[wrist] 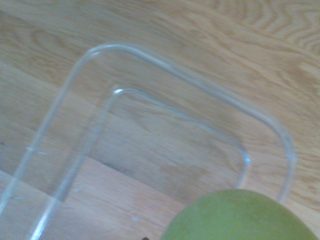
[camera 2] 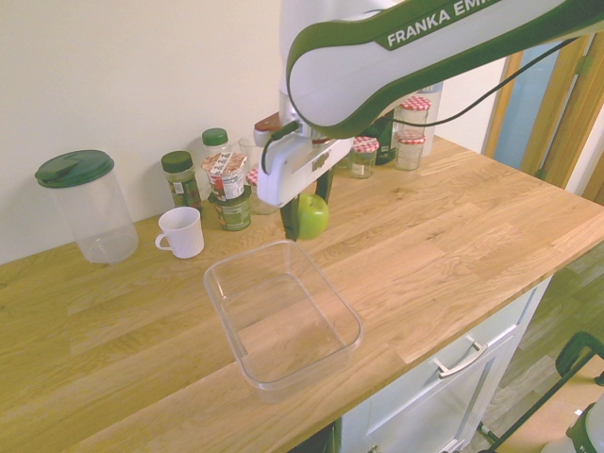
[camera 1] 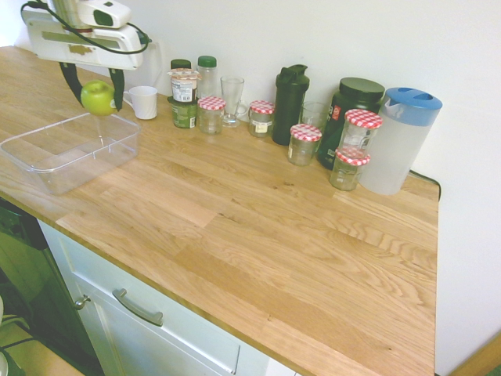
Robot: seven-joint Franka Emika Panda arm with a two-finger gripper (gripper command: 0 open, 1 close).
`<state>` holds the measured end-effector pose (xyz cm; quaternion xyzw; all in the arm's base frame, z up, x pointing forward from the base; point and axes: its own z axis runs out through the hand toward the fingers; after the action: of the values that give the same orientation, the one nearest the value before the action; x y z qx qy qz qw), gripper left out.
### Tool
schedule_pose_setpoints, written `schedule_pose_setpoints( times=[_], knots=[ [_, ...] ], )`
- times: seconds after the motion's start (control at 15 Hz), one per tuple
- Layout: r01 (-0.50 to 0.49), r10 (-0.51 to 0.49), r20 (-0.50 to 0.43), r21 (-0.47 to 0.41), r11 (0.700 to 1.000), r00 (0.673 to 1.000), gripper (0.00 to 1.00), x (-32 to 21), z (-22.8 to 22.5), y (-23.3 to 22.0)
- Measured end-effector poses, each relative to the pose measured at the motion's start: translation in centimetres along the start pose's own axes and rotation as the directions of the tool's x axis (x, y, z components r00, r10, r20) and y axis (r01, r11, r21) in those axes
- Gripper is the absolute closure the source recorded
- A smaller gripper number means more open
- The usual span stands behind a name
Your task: Put the apple into the container
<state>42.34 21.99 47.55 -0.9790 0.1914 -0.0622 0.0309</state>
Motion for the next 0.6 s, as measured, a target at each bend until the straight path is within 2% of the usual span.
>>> schedule_pose_setpoints(
  times=[0.2,0.53,0.6],
  knots=[
    [0.0,0.0,0.007,0.014,1.0,1.0,1.0,-1.5,2.7,-2.4],
    [-0.003,0.004,0.048,-0.017,1.0,0.999,1.0,0.0,11.7,-3.2],
    [-0.002,0.004,0.052,-0.024,1.0,0.999,0.0,0.1,12.6,-3.2]
  ],
)
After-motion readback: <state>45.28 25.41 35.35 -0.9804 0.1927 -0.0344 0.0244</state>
